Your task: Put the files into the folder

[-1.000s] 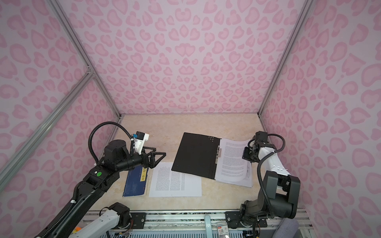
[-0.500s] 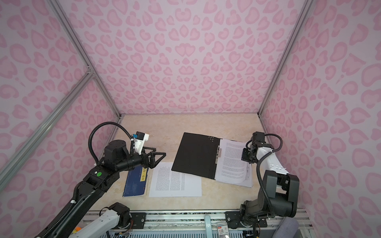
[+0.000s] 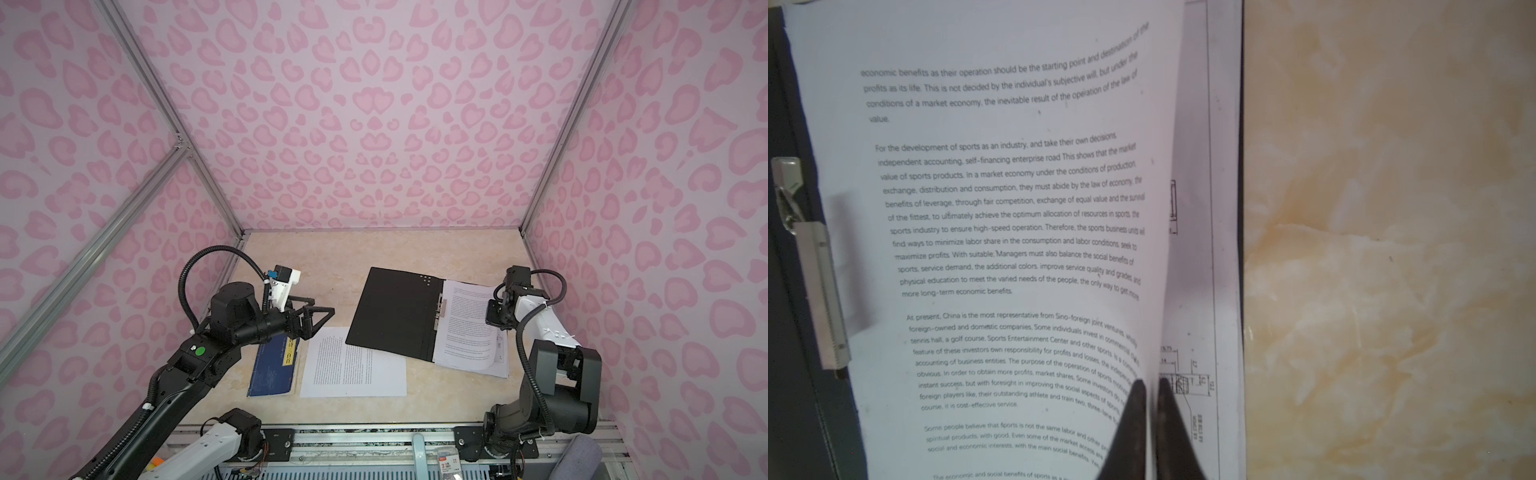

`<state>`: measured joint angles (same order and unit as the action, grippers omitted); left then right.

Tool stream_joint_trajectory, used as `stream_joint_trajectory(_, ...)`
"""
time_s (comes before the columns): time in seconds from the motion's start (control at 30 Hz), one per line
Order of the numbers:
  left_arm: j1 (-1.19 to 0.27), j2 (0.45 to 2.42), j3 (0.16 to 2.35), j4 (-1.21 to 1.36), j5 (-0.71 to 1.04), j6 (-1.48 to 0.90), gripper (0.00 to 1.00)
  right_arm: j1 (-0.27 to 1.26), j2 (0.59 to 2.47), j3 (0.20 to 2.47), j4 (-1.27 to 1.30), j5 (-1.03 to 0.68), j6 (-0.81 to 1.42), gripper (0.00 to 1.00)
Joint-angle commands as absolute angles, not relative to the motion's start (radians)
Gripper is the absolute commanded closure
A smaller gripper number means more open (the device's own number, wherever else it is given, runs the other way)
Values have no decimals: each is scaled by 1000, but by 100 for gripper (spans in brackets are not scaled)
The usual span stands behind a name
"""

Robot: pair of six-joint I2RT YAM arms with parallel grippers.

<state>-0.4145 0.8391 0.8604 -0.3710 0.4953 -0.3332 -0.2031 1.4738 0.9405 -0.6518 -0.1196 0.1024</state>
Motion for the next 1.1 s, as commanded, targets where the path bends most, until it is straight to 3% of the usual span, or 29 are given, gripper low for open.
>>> stream_joint_trajectory(0.0,-415,840,859,-359,473,-335,2,-201,1464,938,-656,-80,129,58)
stream_joint_trajectory(0.1,-414,842,860,-374,429,-350,2,-219,1439,928,-646,-68,161,40)
stream_joint_trajectory(0.23,-415,849,858,-395,375,-383,2,-255,1391,923,-632,-98,199,33)
stream_joint_trajectory(0.33,-414,862,838,-414,350,-418,2,-195,1344,945,-628,-91,208,34)
stream_joint_trajectory(0.5,-415,983,789,-590,305,-482,2,60,1357,1004,-595,-97,243,37)
stream_joint_trajectory(0.77,-416,1250,800,-563,168,-559,2,469,1618,1073,-384,-201,300,39)
stream_joint_trajectory(1.07,-416,1530,938,-559,76,-569,2,573,1809,1073,-252,-314,307,48)
